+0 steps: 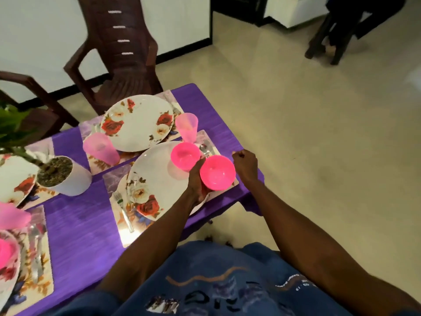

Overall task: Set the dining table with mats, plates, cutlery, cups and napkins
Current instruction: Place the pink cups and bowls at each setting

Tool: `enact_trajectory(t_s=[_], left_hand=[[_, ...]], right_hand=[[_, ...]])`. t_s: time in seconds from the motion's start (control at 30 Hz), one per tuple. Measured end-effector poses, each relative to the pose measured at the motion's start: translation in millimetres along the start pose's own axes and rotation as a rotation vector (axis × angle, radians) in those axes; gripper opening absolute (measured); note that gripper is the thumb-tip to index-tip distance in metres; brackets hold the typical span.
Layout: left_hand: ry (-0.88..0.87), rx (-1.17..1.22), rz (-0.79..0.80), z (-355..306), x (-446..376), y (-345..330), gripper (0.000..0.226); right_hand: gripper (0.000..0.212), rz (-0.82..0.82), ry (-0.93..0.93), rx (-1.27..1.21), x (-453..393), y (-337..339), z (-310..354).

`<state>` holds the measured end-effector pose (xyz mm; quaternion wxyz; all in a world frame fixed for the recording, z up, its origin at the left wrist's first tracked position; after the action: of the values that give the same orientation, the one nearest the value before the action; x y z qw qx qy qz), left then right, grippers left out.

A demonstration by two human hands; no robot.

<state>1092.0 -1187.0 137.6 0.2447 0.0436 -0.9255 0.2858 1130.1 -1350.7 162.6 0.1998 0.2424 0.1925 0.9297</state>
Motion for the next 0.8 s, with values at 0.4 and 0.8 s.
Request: enact_trajectory(t_s=[0.4, 0.8], left_hand=[[0.017, -0.052, 0.108, 18, -46, -82, 0.043], [0.072, -0.065, 0.165, 52, -134, -182, 0.049]], right_hand=[[0.042, -0.167, -0.205, -0.321, -12, 64, -34], [0.023, -0.177, -0.147, -0.183, -127, 125, -21]])
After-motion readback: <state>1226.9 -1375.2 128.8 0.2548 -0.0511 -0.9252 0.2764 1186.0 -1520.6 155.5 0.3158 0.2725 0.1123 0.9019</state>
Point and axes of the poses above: each hand's wrist, its own x-axis away from the middle knuckle, its own y-axis out of the back of the hand, z = x × y, the point moved 5 cm from there along -x, towards the middle knuckle, and after that the axes turned 10 degrees about -y, right-handed, at the moved point
